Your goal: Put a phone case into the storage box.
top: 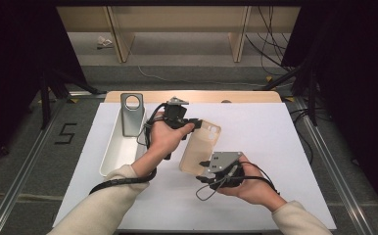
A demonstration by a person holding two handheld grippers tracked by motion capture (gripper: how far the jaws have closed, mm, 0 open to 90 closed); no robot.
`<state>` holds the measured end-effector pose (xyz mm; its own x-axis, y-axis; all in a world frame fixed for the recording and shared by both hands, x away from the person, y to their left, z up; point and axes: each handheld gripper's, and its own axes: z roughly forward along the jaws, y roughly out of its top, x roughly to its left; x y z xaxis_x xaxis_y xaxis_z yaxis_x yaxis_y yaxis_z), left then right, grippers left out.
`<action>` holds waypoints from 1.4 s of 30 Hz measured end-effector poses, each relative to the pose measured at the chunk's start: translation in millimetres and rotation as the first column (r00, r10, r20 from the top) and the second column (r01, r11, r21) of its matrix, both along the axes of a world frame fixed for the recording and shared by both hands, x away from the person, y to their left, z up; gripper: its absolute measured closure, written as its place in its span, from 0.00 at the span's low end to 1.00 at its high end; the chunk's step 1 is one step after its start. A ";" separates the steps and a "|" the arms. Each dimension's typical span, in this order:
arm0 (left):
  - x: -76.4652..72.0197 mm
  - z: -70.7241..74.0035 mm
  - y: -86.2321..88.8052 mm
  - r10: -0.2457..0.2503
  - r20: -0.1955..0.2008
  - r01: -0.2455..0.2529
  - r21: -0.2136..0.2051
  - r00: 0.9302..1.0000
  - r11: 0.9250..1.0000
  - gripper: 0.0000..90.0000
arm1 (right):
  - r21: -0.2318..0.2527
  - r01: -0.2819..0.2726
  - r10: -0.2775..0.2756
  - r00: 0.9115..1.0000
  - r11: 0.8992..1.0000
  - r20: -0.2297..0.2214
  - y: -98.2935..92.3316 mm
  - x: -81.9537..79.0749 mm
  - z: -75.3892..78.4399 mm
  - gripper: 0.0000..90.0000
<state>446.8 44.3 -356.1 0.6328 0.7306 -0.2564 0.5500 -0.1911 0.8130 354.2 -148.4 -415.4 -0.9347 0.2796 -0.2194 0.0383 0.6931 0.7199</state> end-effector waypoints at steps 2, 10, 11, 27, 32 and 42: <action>-0.3 1.2 4.4 0.010 0.024 -0.010 -0.001 1.000 1.000 0.91 | 0.033 0.051 -0.050 0.999 0.998 -0.009 -4.5 2.7 0.4 0.46; -1.7 7.5 19.4 0.049 0.106 -0.047 -0.020 0.993 0.999 0.91 | 0.157 0.181 -0.177 0.983 0.971 -0.039 -19.9 12.3 3.9 0.32; -1.8 8.2 20.5 0.053 0.112 -0.051 -0.022 0.992 0.998 0.91 | 0.173 0.198 -0.192 0.980 0.965 -0.054 -22.1 13.7 3.9 0.31; -3.3 18.5 44.5 0.085 0.176 -0.078 -0.050 0.981 0.996 0.91 | 0.253 0.314 -0.302 0.949 0.915 -0.086 -53.3 16.9 2.9 0.20; -4.0 20.0 53.2 0.090 0.192 -0.081 -0.050 0.977 0.995 0.91 | 0.259 0.333 -0.321 0.943 0.907 -0.088 -59.8 16.4 1.8 0.20; -4.9 26.1 73.1 0.118 0.210 -0.107 -0.063 0.970 0.992 0.91 | 0.273 0.369 -0.359 0.929 0.889 -0.086 -70.0 14.7 1.3 0.19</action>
